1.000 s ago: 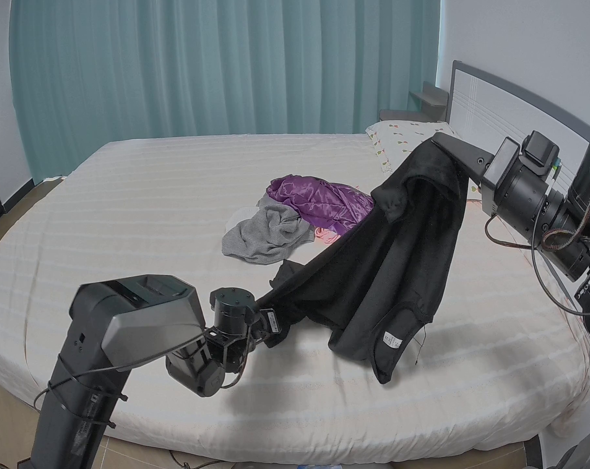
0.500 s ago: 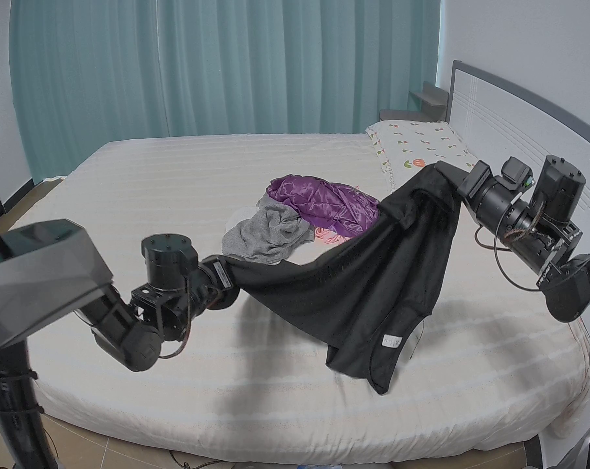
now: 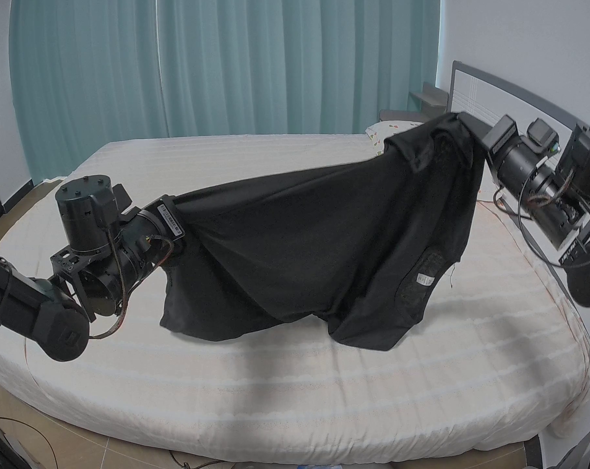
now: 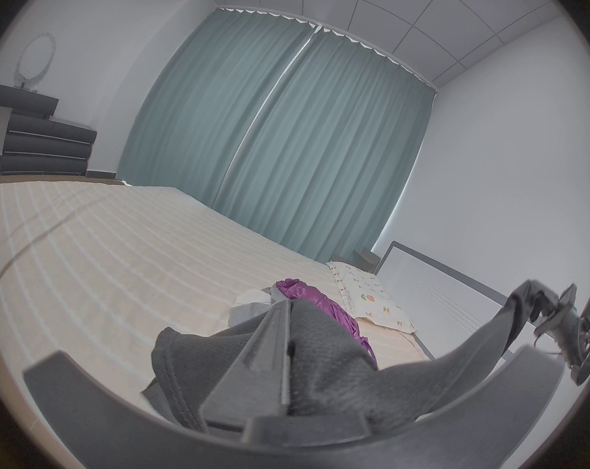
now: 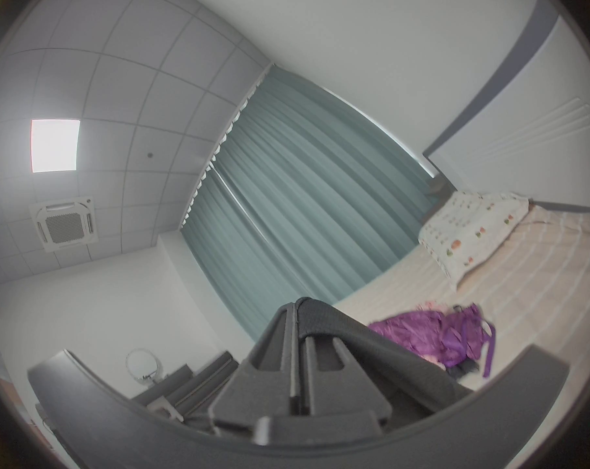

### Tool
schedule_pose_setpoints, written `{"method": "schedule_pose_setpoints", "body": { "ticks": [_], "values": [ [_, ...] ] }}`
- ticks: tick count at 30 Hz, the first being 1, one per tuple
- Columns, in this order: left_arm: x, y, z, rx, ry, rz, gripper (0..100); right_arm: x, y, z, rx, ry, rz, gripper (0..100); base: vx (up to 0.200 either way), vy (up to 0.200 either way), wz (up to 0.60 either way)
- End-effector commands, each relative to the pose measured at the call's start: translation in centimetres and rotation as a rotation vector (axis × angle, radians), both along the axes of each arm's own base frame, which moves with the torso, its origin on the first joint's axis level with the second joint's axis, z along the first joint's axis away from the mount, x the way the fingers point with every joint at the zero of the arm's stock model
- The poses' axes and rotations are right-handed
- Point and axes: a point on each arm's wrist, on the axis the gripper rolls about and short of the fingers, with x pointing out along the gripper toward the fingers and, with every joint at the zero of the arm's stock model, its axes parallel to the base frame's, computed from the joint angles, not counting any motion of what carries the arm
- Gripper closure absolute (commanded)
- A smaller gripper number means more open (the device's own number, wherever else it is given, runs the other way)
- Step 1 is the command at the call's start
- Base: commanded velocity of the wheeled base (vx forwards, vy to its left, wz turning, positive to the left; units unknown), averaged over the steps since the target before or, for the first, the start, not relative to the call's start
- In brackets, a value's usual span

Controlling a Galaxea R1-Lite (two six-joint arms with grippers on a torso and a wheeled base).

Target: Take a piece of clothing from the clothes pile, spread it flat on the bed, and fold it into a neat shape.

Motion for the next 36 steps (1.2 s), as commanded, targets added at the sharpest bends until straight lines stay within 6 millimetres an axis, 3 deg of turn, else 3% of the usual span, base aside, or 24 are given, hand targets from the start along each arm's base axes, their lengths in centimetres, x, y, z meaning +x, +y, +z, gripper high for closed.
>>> {"method": "schedule_pose_setpoints", "body": {
  "ticks": [1,5,11,14,23,32,36],
  "values": [
    [-1.4,0.1,-3.4,0.029,0.128,-0.014,100,-1.4,0.1,-6.6,-0.084,0.206,0.07,100,0.0,0.0,0.0],
    [-1.9,-0.5,-6.5,-0.037,0.252,-0.064,100,-0.7,0.2,-9.3,-0.097,0.257,0.058,100,0.0,0.0,0.0],
    [-2.5,-0.2,-9.1,-0.103,0.331,-0.072,100,-1.6,0.5,-12.8,-0.122,0.349,0.082,100,0.0,0.0,0.0],
    [-2.5,-0.3,-10.1,-0.093,0.349,-0.076,100,-1.9,0.6,-13.2,-0.08,0.365,0.091,100,0.0,0.0,0.0],
    [-3.2,0.0,-11.0,-0.095,0.366,-0.072,100,-2.6,0.7,-13.9,-0.075,0.399,0.103,100,0.0,0.0,0.0],
    [-3.6,0.1,-11.1,-0.115,0.378,-0.063,100,-3.1,0.7,-14.6,-0.081,0.434,0.108,100,-0.2,0.0,0.0],
    [-3.9,0.2,-10.8,-0.142,0.366,-0.067,100,-3.1,0.7,-14.5,-0.081,0.43,0.108,100,0.0,0.0,0.0]
  ]
}}
